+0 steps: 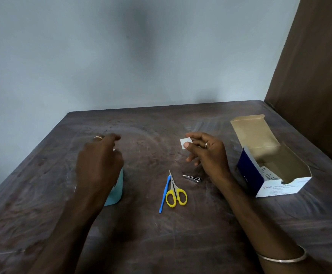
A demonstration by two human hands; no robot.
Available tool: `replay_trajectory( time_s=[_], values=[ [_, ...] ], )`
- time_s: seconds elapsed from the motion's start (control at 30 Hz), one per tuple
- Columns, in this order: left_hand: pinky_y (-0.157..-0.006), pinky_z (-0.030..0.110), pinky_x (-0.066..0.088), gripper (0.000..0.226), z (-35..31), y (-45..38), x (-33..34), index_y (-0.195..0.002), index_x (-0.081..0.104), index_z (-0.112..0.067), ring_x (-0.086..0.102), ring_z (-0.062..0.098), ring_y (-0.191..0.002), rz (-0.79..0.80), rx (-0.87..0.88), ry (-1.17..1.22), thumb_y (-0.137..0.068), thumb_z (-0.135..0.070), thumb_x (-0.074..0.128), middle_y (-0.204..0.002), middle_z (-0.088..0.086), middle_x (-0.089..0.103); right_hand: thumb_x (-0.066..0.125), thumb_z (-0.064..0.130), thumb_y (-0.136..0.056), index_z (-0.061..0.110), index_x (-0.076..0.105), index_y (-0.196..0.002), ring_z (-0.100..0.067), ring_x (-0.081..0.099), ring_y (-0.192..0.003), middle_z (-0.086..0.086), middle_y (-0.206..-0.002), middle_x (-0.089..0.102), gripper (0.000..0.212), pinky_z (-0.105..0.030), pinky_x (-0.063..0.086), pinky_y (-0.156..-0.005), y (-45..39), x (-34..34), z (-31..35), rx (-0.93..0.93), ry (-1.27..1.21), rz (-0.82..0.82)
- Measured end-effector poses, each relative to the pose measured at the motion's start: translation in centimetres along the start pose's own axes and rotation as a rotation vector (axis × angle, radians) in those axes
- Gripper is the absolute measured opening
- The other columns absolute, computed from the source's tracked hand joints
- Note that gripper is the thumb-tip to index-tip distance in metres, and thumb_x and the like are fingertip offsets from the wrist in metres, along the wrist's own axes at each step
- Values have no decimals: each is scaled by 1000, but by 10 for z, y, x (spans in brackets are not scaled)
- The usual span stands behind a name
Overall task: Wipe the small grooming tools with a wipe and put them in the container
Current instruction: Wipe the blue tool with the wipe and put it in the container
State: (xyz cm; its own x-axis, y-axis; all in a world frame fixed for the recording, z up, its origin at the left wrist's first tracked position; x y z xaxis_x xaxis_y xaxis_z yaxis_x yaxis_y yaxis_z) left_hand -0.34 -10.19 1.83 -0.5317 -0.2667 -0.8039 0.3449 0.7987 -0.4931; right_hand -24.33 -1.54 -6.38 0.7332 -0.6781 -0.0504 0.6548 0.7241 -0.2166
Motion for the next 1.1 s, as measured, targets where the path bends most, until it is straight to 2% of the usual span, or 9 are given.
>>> replay_trajectory(
  time_s=[0.07, 0.13, 0.27, 0.37, 0.43, 0.6, 0.77, 0.9, 1.1],
  values=[
    [-80, 39, 47, 38, -17, 6, -4, -120, 68, -12, 65, 32, -96, -66, 88, 43, -83, -3, 69, -106, 12, 72, 73, 15, -88, 20, 70, -111, -19, 69, -54, 2, -97, 76, 24, -24, 47, -43, 0, 0, 0, 7, -2, -3],
    [-77, 36, 46, 36, -33, 13, 0, -118, 68, -16, 64, 28, -89, -26, 144, 90, -83, -7, 70, -97, 7, 73, 73, 15, -88, 21, 70, -110, -20, 70, -54, 1, -98, 77, 24, -25, 47, -44, 0, 0, 0, 19, -5, -6],
    [-84, 27, 46, 29, -53, 27, 36, -120, 67, -22, 65, 20, -99, 332, 103, 66, -92, -28, 64, -105, 1, 73, 74, 15, -88, 23, 70, -105, -20, 70, -54, 1, -94, 77, 19, -27, 46, -45, 1, 0, 1, 20, -3, -7],
    [-85, 35, 54, 24, -56, 36, 61, -105, 72, -17, 66, 21, -94, 494, 61, -1, -91, -35, 63, -103, 4, 72, 74, 15, -87, 21, 71, -105, -21, 70, -54, 0, -93, 78, 19, -26, 45, -44, 0, 0, 0, 21, -9, -5],
    [-80, 38, 57, 26, -54, 37, 71, -97, 73, -15, 67, 23, -89, 510, 44, -37, -90, -38, 64, -97, 5, 72, 74, 16, -87, 21, 71, -105, -21, 71, -55, 1, -93, 78, 19, -26, 46, -45, 0, 0, 0, 20, -7, -4],
    [-76, 37, 57, 29, -52, 37, 78, -95, 74, -14, 66, 21, -86, 535, 33, -44, -87, -42, 68, -94, 5, 72, 74, 16, -87, 27, 71, -99, -21, 71, -55, 4, -90, 78, 16, -27, 46, -45, 1, 1, 2, 10, 2, 0],
    [-77, 36, 57, 24, -51, 30, 81, -90, 77, -13, 67, 19, -82, 594, 32, -3, -85, -36, 72, -90, 6, 73, 74, 18, -88, 19, 74, -99, -20, 71, -55, 3, -86, 78, 12, -26, 45, -43, 2, 0, 2, 4, 13, 5],
    [-77, 29, 55, 17, -49, 23, 82, -99, 78, -15, 68, 15, -86, 645, 15, 55, -90, -26, 69, -96, 4, 75, 75, 21, -87, 22, 75, -95, -20, 71, -58, 2, -85, 77, 8, -27, 47, -44, 3, 0, 2, -6, 33, 1],
    [-67, 24, 48, 13, -50, 18, 79, -92, 75, -15, 63, 10, -75, 556, 12, 133, -92, -23, 64, -84, -1, 71, 75, 21, -86, 26, 75, -91, -17, 70, -58, 0, -87, 76, 7, -28, 48, -43, 2, 0, 1, -26, 63, 2]
  ],
)
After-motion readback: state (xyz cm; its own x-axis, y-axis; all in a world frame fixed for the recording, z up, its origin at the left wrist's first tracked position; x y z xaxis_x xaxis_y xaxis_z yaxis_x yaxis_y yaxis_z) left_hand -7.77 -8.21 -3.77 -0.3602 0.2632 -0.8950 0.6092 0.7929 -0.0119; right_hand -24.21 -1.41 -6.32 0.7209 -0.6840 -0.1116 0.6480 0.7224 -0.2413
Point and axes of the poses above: each hand's wrist, its own y-axis away from the middle knuckle, its own x-axis out of the palm, z = x × y, the point moved 3 cm from there along -y, towards the middle knuckle
